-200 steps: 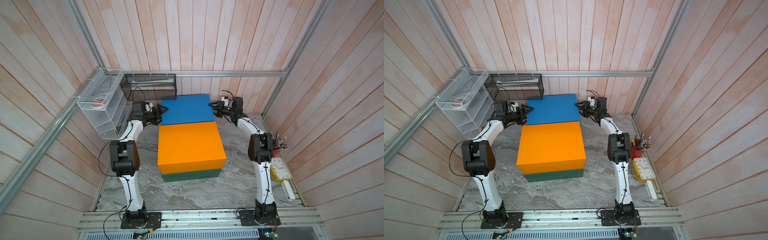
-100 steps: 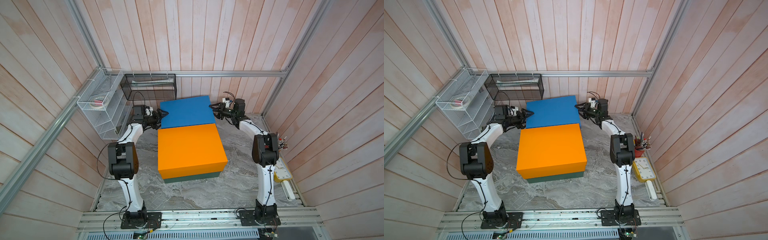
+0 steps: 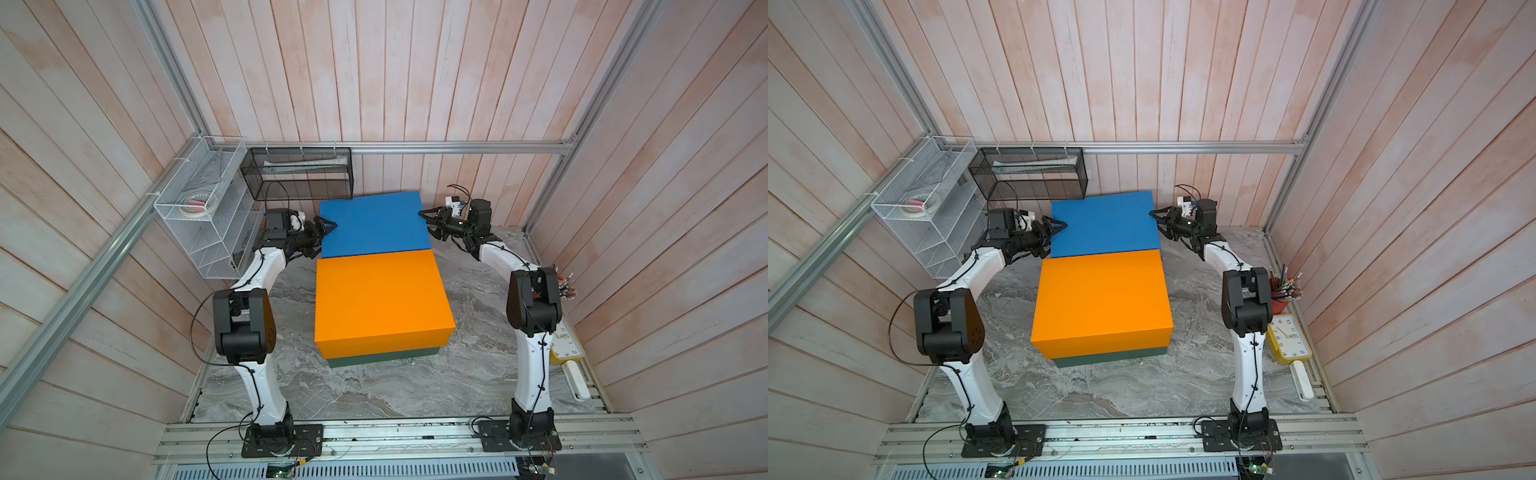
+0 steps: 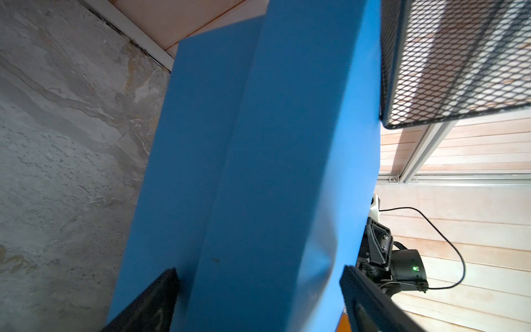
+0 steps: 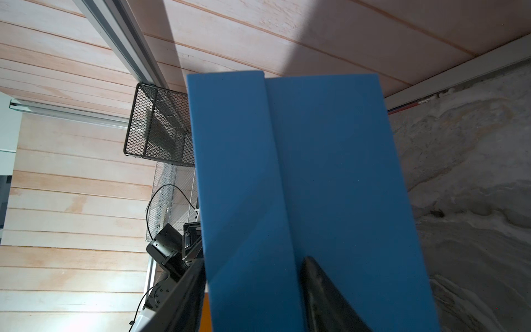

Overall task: Stack the shoeboxes
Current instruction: Pick up the shoebox from the center of the board.

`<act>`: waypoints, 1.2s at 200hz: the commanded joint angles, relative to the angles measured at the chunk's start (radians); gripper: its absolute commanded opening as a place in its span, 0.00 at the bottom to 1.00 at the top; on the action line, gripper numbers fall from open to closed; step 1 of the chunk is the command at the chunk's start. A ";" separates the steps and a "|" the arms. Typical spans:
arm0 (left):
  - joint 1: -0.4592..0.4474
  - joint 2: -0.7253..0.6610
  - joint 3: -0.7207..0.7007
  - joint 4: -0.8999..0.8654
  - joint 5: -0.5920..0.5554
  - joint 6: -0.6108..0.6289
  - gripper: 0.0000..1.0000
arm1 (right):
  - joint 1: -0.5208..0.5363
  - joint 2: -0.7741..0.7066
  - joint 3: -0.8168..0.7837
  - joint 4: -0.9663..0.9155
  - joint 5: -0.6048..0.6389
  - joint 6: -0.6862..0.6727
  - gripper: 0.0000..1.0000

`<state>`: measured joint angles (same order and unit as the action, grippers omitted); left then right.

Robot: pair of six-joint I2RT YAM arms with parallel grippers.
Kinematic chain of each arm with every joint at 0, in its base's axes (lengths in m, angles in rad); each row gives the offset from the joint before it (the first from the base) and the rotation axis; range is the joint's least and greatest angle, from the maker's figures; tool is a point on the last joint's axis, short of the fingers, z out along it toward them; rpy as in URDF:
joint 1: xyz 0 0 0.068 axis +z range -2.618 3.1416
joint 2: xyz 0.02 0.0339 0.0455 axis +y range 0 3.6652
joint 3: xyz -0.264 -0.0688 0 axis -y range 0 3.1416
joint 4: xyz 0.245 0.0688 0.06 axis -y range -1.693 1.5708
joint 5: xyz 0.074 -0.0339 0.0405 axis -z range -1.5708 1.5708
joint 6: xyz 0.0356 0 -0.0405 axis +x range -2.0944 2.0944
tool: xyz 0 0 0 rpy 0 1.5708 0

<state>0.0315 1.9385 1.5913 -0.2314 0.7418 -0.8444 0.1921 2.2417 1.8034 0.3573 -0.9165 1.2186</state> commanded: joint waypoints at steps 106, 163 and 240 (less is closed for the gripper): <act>-0.102 -0.104 -0.015 0.013 0.090 0.072 0.91 | 0.104 -0.099 -0.059 0.061 -0.144 -0.028 0.55; -0.107 -0.112 -0.025 0.014 0.087 0.077 0.91 | 0.105 -0.115 -0.101 0.079 -0.149 -0.029 0.55; -0.141 -0.079 0.022 0.002 0.090 0.097 0.91 | 0.098 -0.107 -0.109 0.094 -0.145 -0.026 0.55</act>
<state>-0.0044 1.8736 1.5539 -0.2962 0.6624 -0.7578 0.2008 2.1502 1.6840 0.4366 -0.9138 1.1782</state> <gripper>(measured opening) 0.910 0.551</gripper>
